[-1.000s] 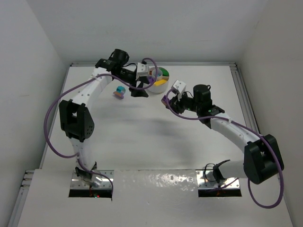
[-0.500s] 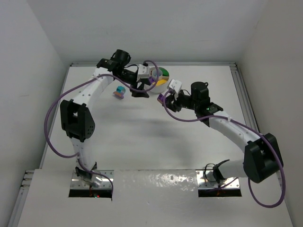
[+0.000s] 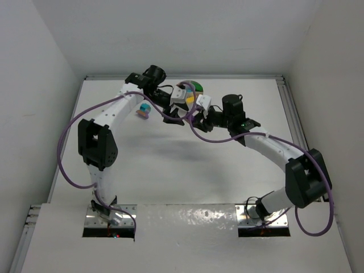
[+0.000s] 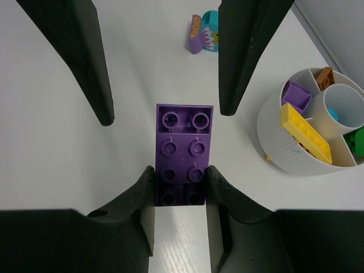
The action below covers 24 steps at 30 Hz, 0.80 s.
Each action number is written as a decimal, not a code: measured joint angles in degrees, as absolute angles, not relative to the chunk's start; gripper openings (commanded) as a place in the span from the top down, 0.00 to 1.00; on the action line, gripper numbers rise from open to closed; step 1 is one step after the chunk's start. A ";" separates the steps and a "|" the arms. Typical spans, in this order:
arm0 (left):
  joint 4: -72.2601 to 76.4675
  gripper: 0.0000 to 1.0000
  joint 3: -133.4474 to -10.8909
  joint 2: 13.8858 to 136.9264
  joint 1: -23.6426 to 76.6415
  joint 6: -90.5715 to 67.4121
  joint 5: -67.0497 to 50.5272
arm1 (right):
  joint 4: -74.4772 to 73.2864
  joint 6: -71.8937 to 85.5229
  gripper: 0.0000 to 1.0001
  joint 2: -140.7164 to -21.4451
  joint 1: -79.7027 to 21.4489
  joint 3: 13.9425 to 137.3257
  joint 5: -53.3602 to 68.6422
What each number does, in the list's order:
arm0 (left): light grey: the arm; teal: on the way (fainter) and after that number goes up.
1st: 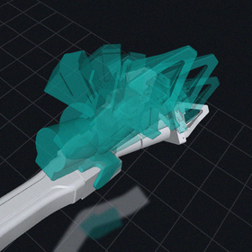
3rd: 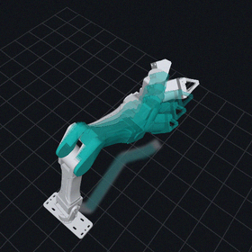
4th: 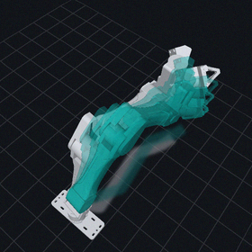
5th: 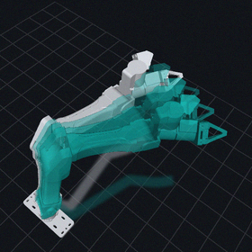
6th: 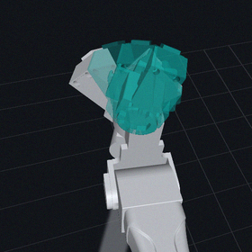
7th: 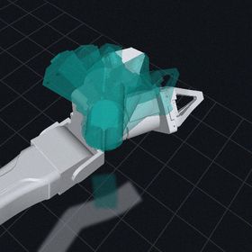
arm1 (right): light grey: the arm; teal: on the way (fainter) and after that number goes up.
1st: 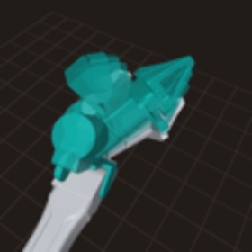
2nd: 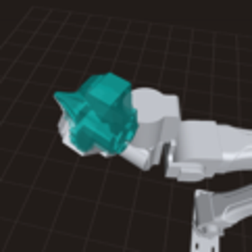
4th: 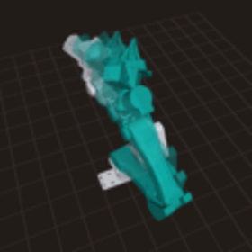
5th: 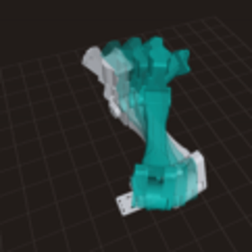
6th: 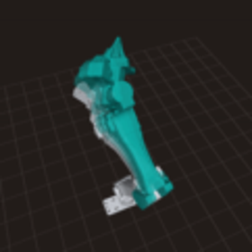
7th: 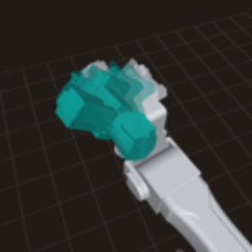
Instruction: Sort the legos into containers by color
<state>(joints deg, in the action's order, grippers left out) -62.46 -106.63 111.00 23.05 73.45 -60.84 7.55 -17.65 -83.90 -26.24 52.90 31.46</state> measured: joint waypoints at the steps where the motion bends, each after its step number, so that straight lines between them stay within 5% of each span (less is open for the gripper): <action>1: -62.30 0.39 -106.61 111.00 23.09 73.28 -60.93 | 7.75 -17.78 1.00 -84.20 -26.33 53.06 31.55; 9: -58.94 0.55 -106.56 111.02 23.68 70.08 -60.49 | 8.75 -17.82 1.00 -84.90 -26.50 53.19 31.73; 16: -56.99 0.45 -106.45 111.72 24.21 67.61 -58.28 | 10.98 -17.80 1.00 -84.90 -26.50 53.19 31.57; 18: -56.80 0.56 -106.37 111.79 24.21 67.02 -57.34 | 11.46 -17.80 1.00 -84.90 -26.50 53.19 31.53; 20: -56.71 0.78 -106.37 111.79 24.21 66.39 -56.73 | 11.75 -17.82 1.00 -84.90 -26.50 53.19 31.40; 24: -56.73 0.96 -106.39 111.79 24.25 65.98 -56.69 | 11.81 -17.87 1.00 -84.97 -26.50 53.19 31.46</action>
<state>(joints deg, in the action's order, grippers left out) -56.73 -106.39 111.79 24.25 65.98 -56.69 11.81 -17.87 -84.97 -26.50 53.19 31.46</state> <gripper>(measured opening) 0.356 0.321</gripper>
